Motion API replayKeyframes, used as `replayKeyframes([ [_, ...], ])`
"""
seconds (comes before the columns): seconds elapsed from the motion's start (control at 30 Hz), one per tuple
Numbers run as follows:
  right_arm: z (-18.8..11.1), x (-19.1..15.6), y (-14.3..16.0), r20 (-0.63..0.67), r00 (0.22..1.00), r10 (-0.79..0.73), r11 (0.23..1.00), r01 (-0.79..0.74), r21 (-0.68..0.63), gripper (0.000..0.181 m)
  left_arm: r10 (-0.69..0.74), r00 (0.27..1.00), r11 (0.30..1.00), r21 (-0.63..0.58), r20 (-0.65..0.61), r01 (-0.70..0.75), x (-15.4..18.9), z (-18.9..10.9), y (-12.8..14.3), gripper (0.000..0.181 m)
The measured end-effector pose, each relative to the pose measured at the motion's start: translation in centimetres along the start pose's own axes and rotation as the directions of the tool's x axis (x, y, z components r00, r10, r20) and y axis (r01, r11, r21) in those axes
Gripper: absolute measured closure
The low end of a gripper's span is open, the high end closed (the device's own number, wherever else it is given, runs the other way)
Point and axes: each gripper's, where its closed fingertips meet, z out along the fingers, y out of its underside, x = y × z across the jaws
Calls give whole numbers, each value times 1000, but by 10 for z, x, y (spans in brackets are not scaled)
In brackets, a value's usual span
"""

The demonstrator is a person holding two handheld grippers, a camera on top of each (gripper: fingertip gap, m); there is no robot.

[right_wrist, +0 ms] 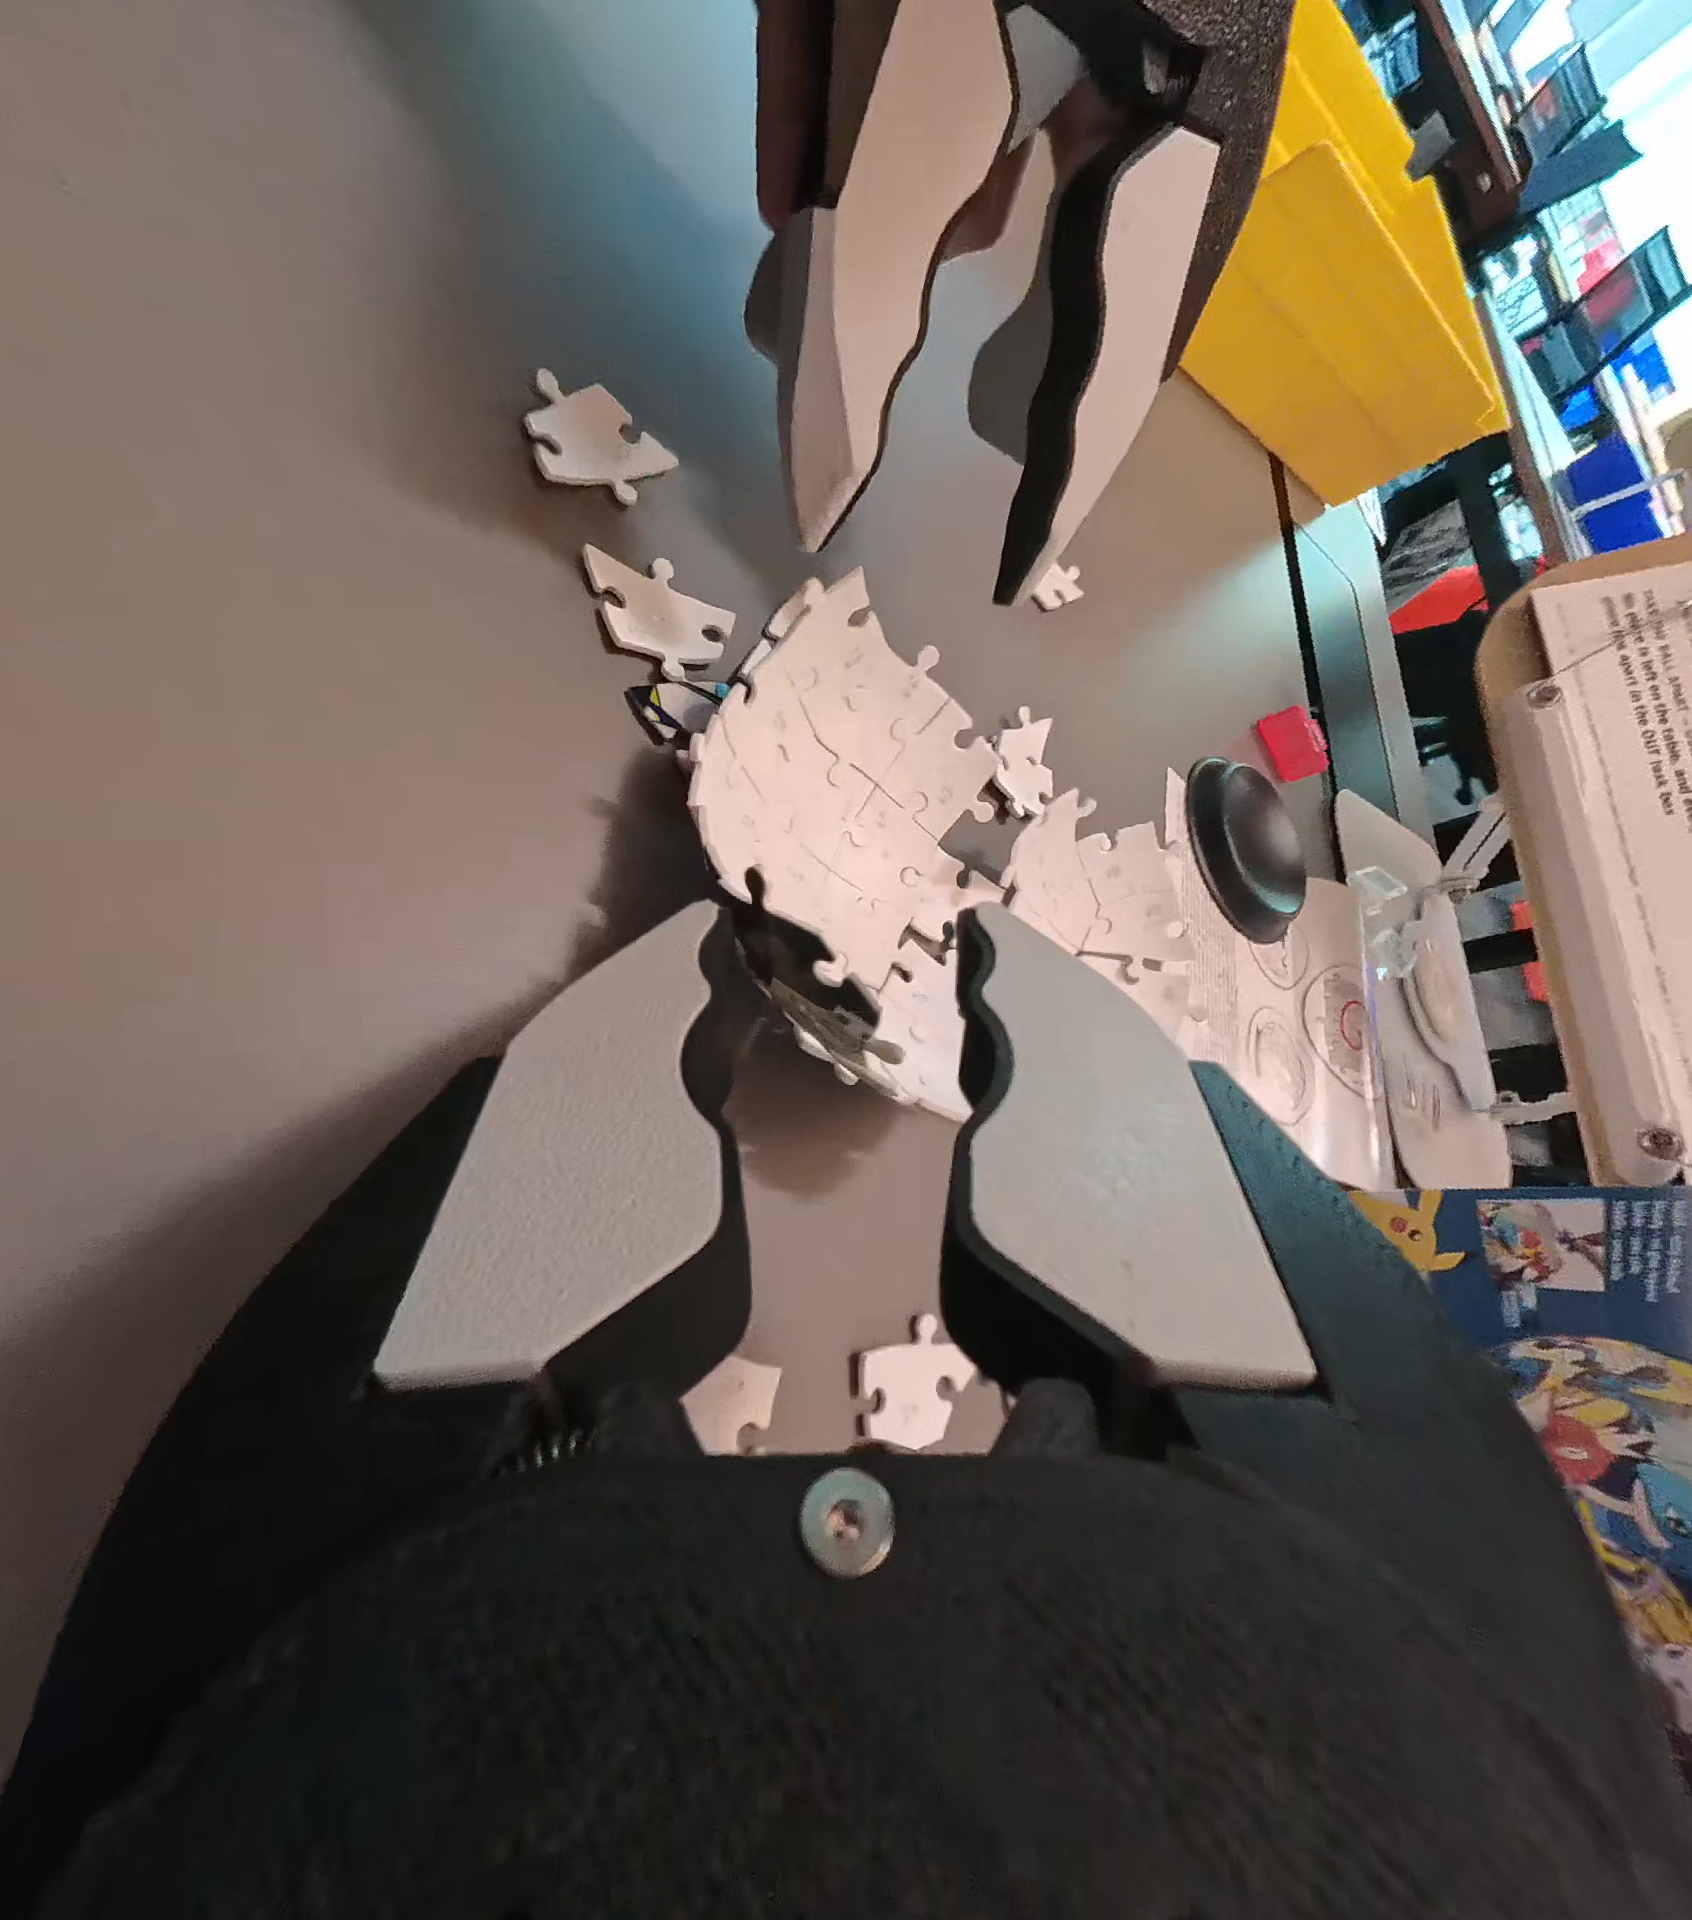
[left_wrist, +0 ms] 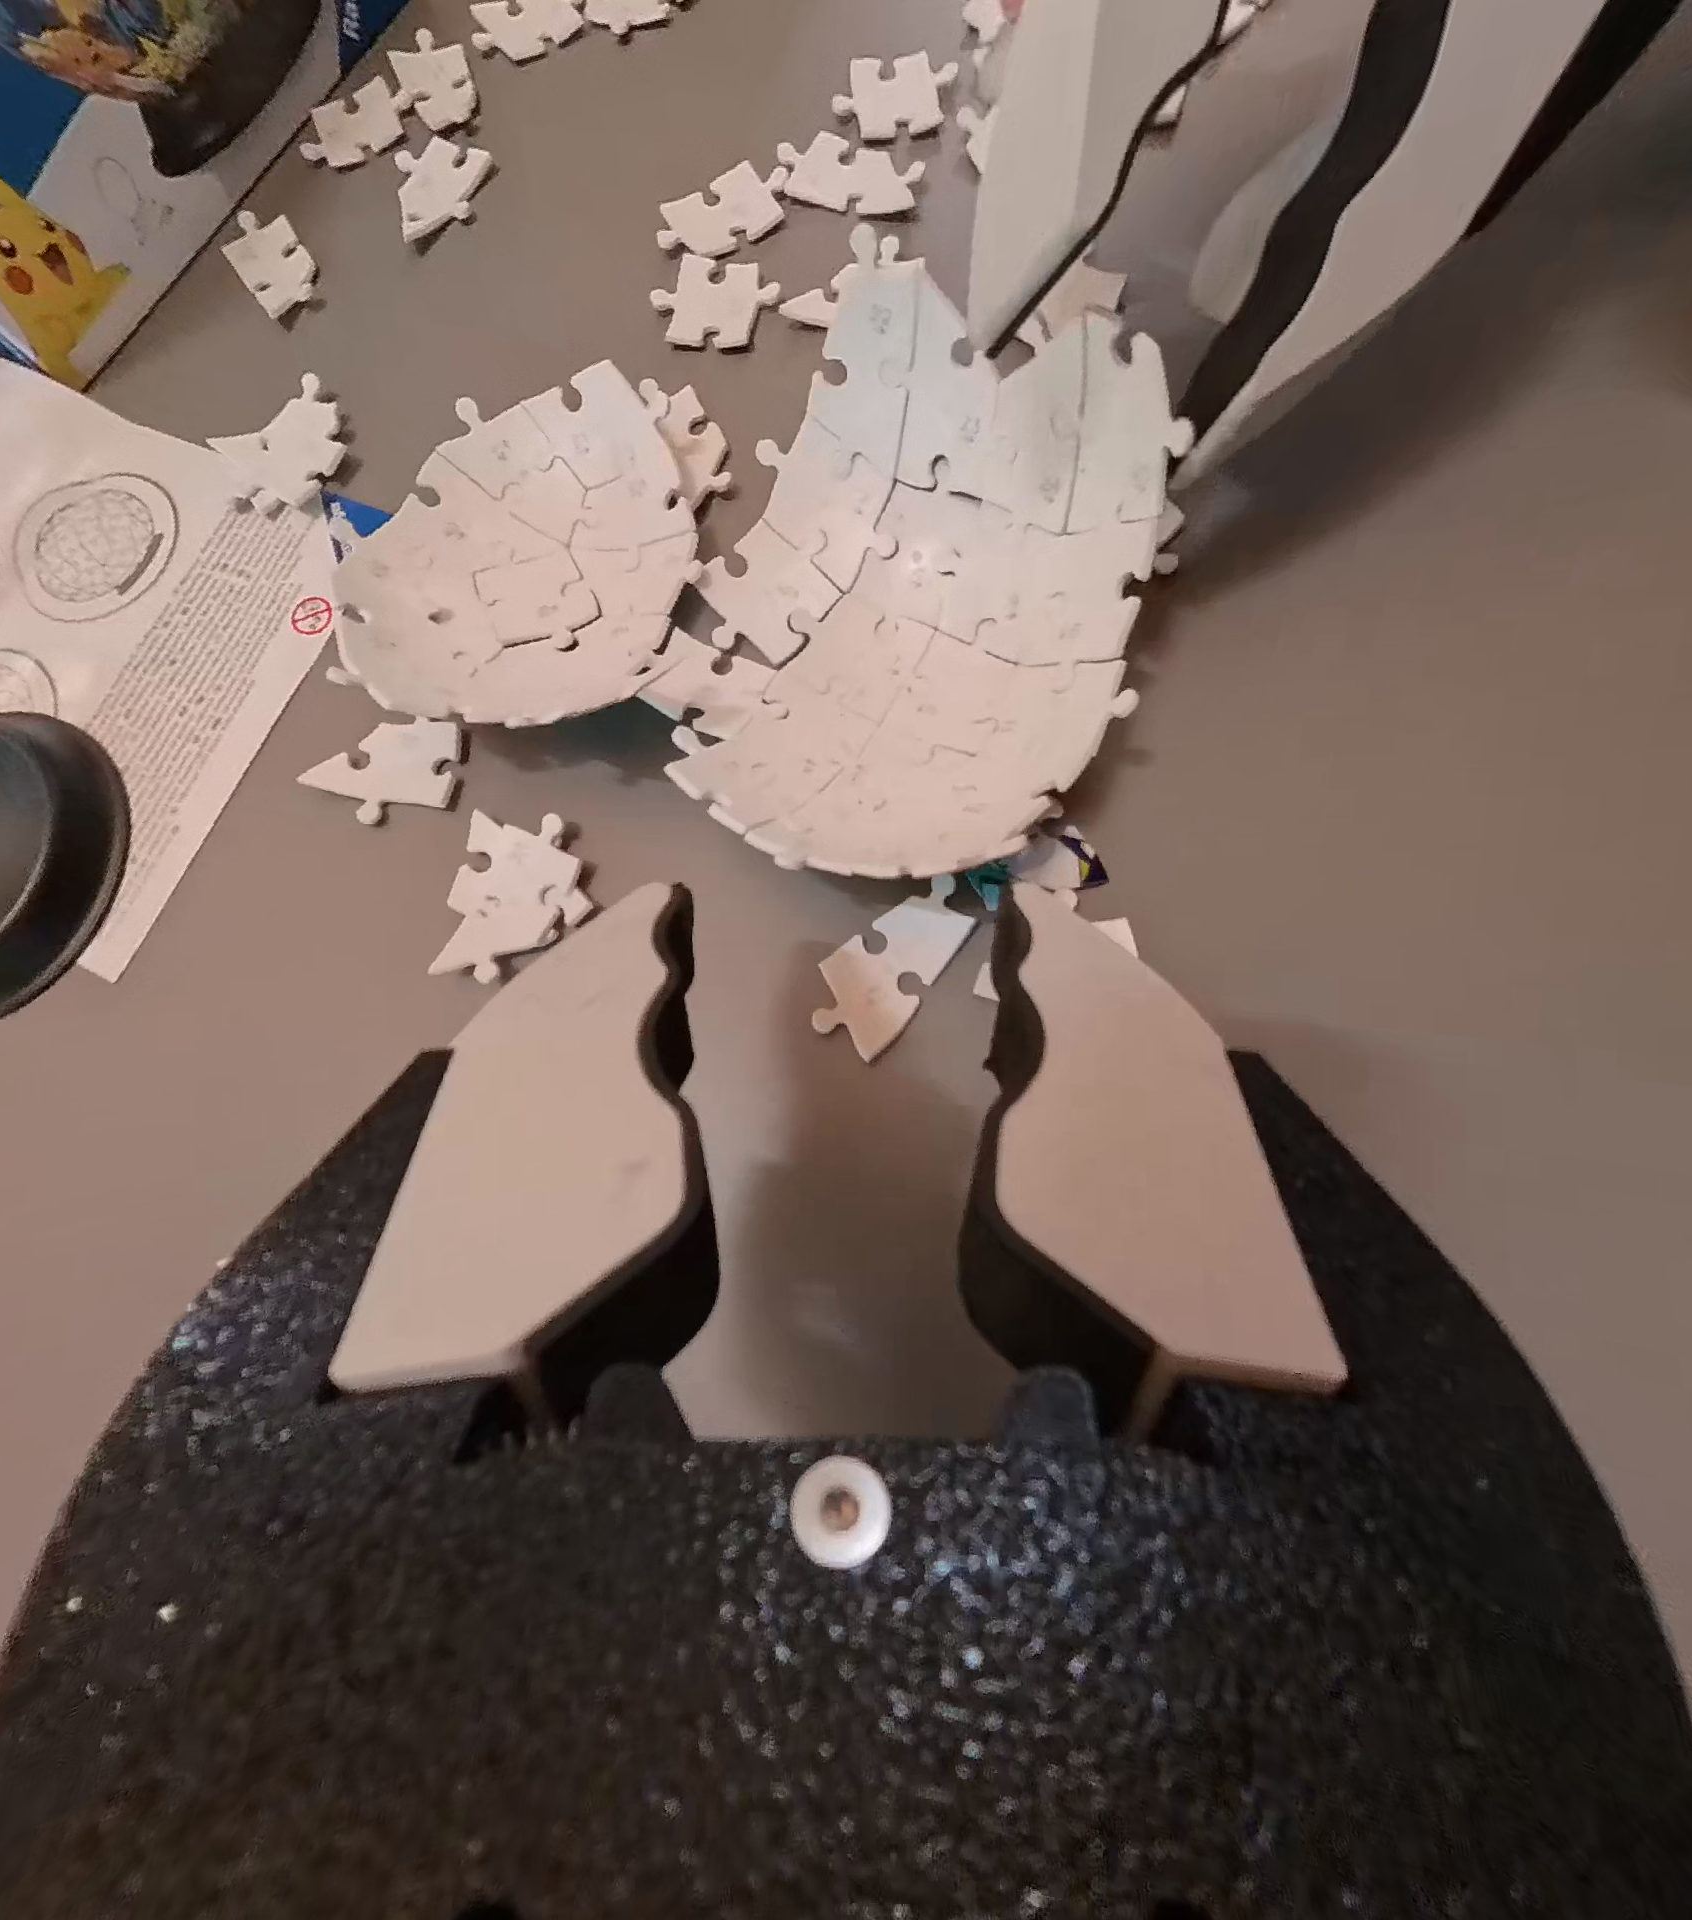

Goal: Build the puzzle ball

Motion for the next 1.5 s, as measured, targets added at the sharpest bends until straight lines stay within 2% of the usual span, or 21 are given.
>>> replayKeyframes([
  [0.13,4,1,0,13,1000,-12,1000,12,18,145,9,1000,1000,-26,6,-8,-2,6,5,126],
  [0.27,3,3,-3,40,999,24,998,-26,50,154,24,1000,1000,5,-17,-24,-4,4,-2,126],
  [0.47,0,10,-4,43,995,85,992,-89,89,158,-40,999,987,155,-35,45,-34,-14,-41,127],
  [0.57,-1,10,-4,54,990,127,985,-132,108,159,3,1000,987,161,29,-7,-64,-14,-56,140],
  [0.73,-8,20,-5,55,969,241,949,-247,196,161,131,991,991,28,-38,-130,-89,20,-70,154],
  [0.9,-18,40,-2,25,932,361,886,-351,303,167,213,962,961,-141,-169,-238,-98,66,-59,166],
  [0.97,-19,42,4,8,932,362,895,-349,279,164,220,956,946,-195,-196,-258,-98,77,-50,168],
  [1.07,-25,29,8,26,946,323,929,-322,182,153,256,941,940,-171,-221,-296,-89,84,-49,170],
  [1.13,-30,22,3,1,962,272,951,-269,150,144,263,935,931,-192,-239,-311,-84,87,-41,169],
  [1.23,-32,10,-15,-33,974,225,967,-219,132,144,273,934,900,-282,-228,-332,-84,92,-22,168],
  [1.33,-30,17,-30,-187,922,339,939,-318,134,146,282,936,901,-277,-209,-333,-80,94,-19,173],
  [1.43,-18,4,-30,-218,825,522,853,-513,98,144,277,946,908,-276,-168,-315,-79,93,-19,174],
  [1.5,-15,3,-25,-325,754,571,810,-581,77,143,267,954,915,-274,-137,-296,-79,93,-19,176],
])
